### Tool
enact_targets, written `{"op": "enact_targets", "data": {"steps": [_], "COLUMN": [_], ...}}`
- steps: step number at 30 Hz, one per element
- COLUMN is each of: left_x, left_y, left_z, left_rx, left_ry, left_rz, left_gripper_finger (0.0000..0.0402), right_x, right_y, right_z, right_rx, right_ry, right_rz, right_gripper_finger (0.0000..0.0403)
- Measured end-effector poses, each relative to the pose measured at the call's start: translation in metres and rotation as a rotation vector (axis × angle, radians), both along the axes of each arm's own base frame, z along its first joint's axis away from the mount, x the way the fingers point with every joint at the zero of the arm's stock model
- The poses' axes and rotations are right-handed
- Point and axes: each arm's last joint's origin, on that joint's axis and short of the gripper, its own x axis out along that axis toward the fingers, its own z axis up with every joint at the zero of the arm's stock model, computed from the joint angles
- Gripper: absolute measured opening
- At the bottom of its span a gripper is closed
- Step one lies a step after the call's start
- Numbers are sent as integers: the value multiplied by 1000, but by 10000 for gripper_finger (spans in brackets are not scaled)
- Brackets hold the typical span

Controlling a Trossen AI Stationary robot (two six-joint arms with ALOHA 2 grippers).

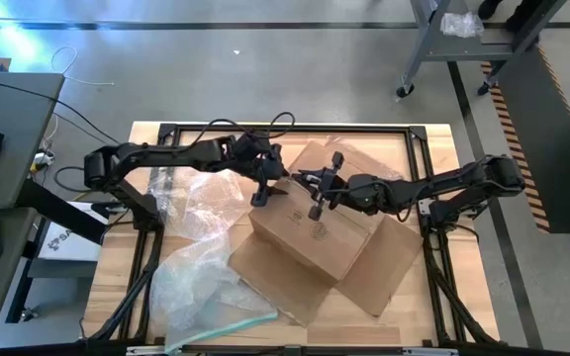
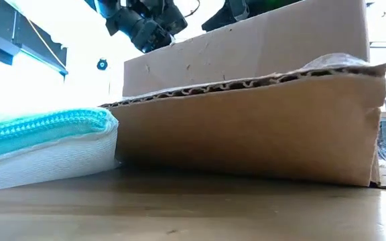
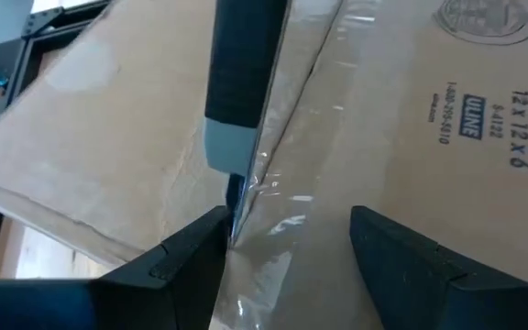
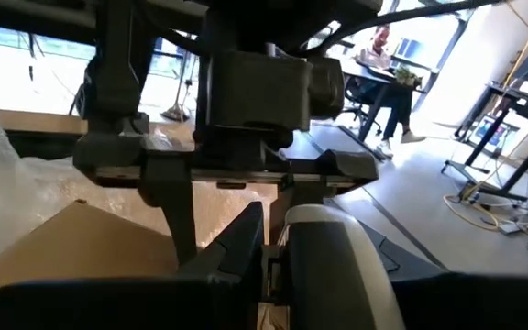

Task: Unpack boxes
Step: Break down cardboard box until it is fully flat

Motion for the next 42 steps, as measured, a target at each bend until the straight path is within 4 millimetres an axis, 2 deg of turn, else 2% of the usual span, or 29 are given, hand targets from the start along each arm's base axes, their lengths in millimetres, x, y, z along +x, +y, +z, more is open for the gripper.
{"op": "enact_targets", "data": {"steps": [7, 26, 34, 42], "left_x": [7, 6, 6, 6], "left_y": [4, 4, 3, 3], "left_z": [-14, -18, -19, -19], "left_rx": [-11, -31, -34, -49], "left_ry": [40, 80, 87, 89], "left_rz": [12, 35, 36, 73], "left_gripper_finger": [214, 213, 213, 213], "right_x": [0, -2, 2, 1], "right_y": [1, 1, 2, 4], "right_z": [-1, -6, 12, 26], "right_rx": [17, 19, 40, 127], "right_ry": [4, 87, 234, 304], "right_rz": [-6, 0, 16, 20], "right_gripper_finger": [69, 69, 69, 69]}}
